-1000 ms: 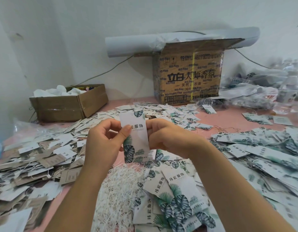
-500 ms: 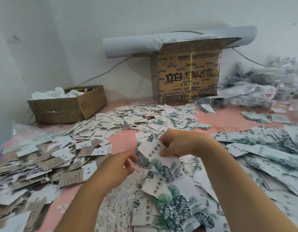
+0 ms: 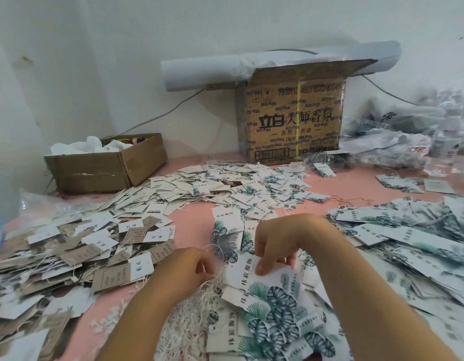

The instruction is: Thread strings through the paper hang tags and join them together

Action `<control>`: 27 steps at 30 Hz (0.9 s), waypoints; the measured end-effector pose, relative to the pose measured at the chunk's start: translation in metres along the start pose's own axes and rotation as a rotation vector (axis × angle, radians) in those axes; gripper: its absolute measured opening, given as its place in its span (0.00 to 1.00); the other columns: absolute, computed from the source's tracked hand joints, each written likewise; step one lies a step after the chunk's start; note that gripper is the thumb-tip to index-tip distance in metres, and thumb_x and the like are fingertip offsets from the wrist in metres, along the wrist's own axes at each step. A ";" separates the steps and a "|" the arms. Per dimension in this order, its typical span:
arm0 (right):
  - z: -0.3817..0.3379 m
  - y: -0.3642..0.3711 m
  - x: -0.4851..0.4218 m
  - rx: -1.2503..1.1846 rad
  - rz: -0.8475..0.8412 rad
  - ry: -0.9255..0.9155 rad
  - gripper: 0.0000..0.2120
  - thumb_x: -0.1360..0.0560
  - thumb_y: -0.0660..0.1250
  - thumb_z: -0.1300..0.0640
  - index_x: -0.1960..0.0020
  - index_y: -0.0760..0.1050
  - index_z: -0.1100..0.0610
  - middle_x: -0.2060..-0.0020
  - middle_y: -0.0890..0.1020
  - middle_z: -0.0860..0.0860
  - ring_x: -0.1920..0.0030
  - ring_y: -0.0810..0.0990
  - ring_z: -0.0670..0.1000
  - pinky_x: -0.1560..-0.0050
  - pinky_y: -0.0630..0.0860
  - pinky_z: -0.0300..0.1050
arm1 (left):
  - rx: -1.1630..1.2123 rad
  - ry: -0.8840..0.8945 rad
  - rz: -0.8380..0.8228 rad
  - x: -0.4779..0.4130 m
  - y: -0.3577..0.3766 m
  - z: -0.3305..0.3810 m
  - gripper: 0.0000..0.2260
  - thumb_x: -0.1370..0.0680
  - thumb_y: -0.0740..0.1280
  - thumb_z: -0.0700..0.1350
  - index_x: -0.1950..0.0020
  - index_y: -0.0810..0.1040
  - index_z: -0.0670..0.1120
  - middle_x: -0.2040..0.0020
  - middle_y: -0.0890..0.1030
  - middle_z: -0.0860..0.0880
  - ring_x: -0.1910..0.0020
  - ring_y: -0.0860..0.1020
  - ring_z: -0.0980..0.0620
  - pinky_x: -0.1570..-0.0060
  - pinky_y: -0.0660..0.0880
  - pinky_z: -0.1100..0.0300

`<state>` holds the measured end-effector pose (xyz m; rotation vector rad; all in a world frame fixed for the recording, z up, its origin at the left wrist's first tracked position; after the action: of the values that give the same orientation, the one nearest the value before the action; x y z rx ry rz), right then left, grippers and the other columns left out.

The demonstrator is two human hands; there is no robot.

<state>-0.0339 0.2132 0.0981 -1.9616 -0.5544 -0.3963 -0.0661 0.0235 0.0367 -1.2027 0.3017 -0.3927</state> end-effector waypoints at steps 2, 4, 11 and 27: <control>-0.001 0.000 -0.001 0.040 0.021 -0.021 0.08 0.26 0.68 0.57 0.58 0.77 0.61 0.66 0.80 0.52 0.68 0.78 0.48 0.66 0.77 0.40 | 0.024 0.014 0.011 0.000 -0.001 0.001 0.08 0.25 0.69 0.47 0.62 0.75 0.58 0.62 0.77 0.59 0.63 0.73 0.62 0.61 0.70 0.67; -0.002 0.000 -0.003 0.076 0.051 -0.029 0.10 0.26 0.69 0.54 0.57 0.77 0.61 0.66 0.78 0.50 0.65 0.77 0.48 0.64 0.76 0.39 | 0.073 0.031 0.047 0.001 -0.005 0.003 0.10 0.24 0.69 0.47 0.63 0.74 0.58 0.63 0.76 0.59 0.65 0.72 0.65 0.66 0.65 0.71; 0.002 -0.003 -0.004 0.150 0.236 -0.052 0.17 0.28 0.69 0.47 0.48 0.80 0.60 0.56 0.82 0.51 0.57 0.80 0.50 0.55 0.77 0.42 | 0.166 0.055 0.160 0.002 -0.017 0.006 0.08 0.24 0.67 0.47 0.61 0.74 0.56 0.60 0.77 0.60 0.67 0.71 0.66 0.66 0.64 0.70; -0.020 0.006 -0.023 -0.033 0.618 -0.485 0.02 0.27 0.69 0.57 0.57 0.80 0.53 0.69 0.77 0.41 0.70 0.73 0.37 0.69 0.68 0.28 | 0.340 0.109 0.255 0.004 -0.031 0.021 0.08 0.22 0.65 0.45 0.60 0.73 0.54 0.66 0.80 0.57 0.66 0.76 0.58 0.63 0.72 0.62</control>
<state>-0.0507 0.1885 0.0905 -2.1451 -0.2095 0.4683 -0.0577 0.0294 0.0728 -0.7996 0.4571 -0.2738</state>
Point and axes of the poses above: each hand's wrist, its own x-axis away from the middle knuckle, its own y-axis out of the palm, z = x × y, the point moved 1 cm from there along -x, towards the middle knuckle
